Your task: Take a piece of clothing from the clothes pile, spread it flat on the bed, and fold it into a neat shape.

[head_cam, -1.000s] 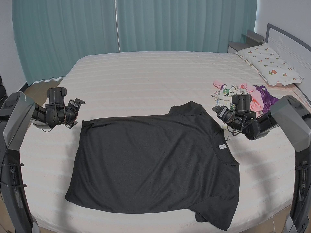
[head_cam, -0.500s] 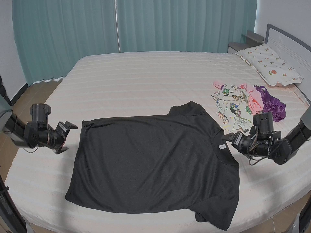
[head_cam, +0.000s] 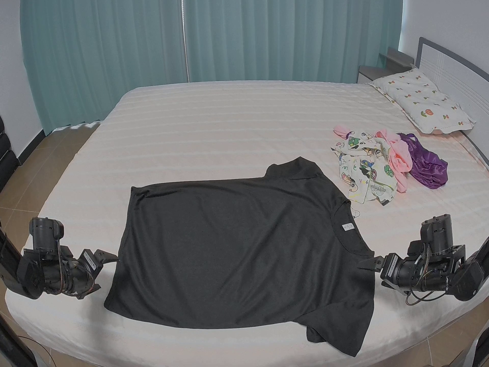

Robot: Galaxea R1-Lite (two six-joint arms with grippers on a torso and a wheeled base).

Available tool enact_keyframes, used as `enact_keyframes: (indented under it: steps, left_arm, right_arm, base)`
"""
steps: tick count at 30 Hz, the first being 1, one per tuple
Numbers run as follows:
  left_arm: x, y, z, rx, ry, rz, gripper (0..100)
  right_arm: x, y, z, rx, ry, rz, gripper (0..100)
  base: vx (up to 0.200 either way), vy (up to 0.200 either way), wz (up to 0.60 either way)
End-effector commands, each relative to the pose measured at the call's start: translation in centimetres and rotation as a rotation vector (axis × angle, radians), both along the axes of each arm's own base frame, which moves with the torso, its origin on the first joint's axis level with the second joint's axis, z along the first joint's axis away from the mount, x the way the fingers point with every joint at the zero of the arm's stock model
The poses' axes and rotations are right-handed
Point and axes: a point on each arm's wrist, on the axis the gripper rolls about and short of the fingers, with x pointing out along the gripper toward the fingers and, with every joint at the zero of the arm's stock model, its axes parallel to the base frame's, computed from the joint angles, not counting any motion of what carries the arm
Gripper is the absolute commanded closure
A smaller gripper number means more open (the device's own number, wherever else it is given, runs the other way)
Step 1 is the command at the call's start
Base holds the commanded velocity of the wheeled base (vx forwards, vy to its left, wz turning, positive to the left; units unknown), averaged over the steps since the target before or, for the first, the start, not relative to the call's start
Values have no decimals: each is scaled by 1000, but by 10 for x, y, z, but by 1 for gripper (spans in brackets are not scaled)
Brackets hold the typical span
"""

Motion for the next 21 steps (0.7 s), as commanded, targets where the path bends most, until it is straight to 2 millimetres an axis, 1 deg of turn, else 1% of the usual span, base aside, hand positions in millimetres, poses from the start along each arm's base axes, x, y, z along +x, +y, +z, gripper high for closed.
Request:
enact_keyframes:
  steps: [1,10,12,21]
  left_arm:
    - [-21,-4,-2,29,16,-39,0]
    - [-23,-8,-7,34,41,-64,0]
    - [-24,-14,-15,31,80,-91,0]
    - [-23,-19,-26,51,136,-102,0]
  right_arm:
    - [-14,-2,0,18,-4,0,0]
    - [-15,-1,-4,15,15,4,0]
    - [-16,-2,-4,14,14,5,0]
    - [-16,-1,-4,16,18,5,0]
  base:
    - [0,0,0]
    - [0,0,0]
    - [0,0,0]
    - [0,0,0]
